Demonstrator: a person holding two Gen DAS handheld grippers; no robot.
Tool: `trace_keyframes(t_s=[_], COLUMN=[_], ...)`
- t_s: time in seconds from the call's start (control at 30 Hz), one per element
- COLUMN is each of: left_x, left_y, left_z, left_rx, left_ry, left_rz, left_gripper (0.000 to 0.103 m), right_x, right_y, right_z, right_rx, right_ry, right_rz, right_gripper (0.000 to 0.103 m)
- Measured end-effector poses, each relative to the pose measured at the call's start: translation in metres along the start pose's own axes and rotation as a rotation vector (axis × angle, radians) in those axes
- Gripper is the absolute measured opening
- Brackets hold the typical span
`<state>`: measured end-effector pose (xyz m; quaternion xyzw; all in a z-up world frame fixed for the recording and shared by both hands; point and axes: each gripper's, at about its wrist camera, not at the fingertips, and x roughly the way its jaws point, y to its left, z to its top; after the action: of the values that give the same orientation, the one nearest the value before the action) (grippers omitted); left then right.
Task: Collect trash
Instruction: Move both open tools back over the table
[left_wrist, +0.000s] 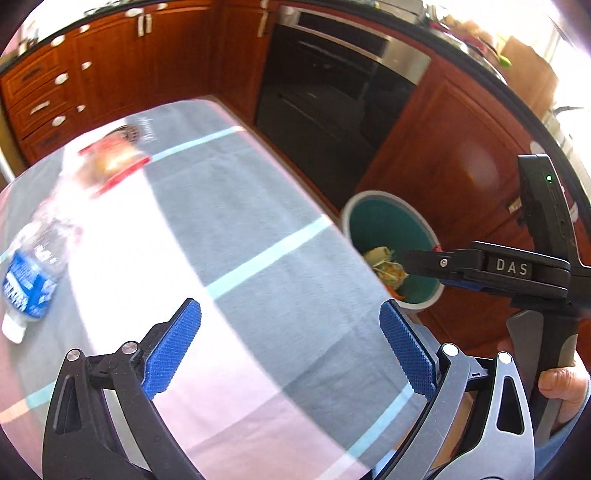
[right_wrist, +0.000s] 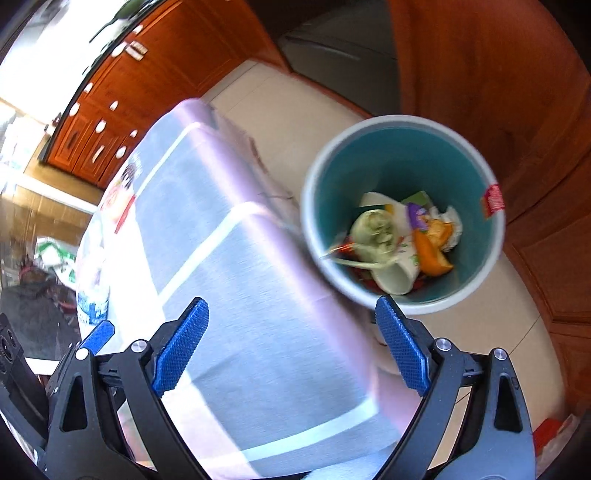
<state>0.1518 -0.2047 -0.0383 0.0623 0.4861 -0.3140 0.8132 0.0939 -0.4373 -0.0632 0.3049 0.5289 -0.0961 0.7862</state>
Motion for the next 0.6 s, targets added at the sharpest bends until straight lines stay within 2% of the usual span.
trace_keyframes(t_s=[0.33, 0.6], left_x=[-0.054, -0.086], left_y=[0.103, 0.174], left_z=[-0.024, -0.041], left_rx=[-0.155, -0.214], left_ry=[-0.071, -0.098], left_rz=[0.075, 0.124], left_gripper=[0.098, 0.099], right_x=[0.021, 0.052], right_y=[0.122, 0.216], right_z=[-0.026, -0.048], right_rx=[-0.18, -0.292], right_ry=[0.053, 0.11], right_rz=[0.003, -0.01], right_gripper=[0.088, 0.088])
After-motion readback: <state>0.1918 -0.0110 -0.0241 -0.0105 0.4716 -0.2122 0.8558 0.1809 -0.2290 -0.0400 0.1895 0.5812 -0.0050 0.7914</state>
